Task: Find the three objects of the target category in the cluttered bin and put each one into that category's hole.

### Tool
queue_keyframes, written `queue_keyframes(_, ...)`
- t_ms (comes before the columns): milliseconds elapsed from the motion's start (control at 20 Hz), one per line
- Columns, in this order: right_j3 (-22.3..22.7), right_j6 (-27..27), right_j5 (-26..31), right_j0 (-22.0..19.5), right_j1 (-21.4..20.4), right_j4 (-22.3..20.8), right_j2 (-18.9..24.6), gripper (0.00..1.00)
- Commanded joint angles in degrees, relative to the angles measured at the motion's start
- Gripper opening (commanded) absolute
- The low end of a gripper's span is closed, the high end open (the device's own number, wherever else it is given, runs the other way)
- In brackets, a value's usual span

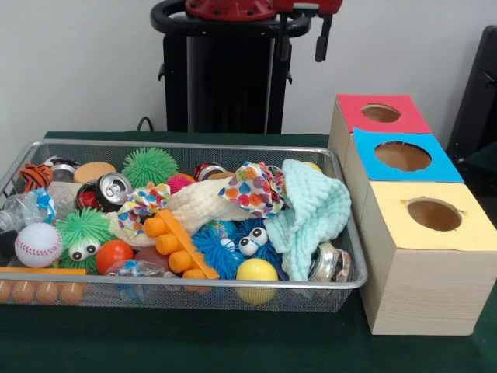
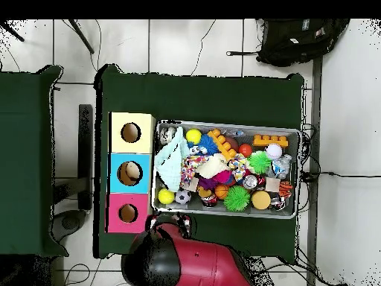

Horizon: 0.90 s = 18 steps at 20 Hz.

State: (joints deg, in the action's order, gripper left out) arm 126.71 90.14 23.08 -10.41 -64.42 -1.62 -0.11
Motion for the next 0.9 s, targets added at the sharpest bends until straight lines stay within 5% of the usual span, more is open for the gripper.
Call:
queue_keyframes(50, -0.82, 5.18, -4.57, -0.5, -0.31, -1.7, 4.11, 1.0)
queue_keyframes(600, 3.34, 2.94, -6.82, -7.89, -5.71, 2.23, 11.49, 1.0)
queue_keyframes(750, 1.99, 3.76, -4.83, -6.07, -5.57, 0.86, 10.53, 1.0)
queue_keyframes(900, -3.32, 6.06, 4.36, -0.26, -5.38, -4.42, 3.94, 1.0)
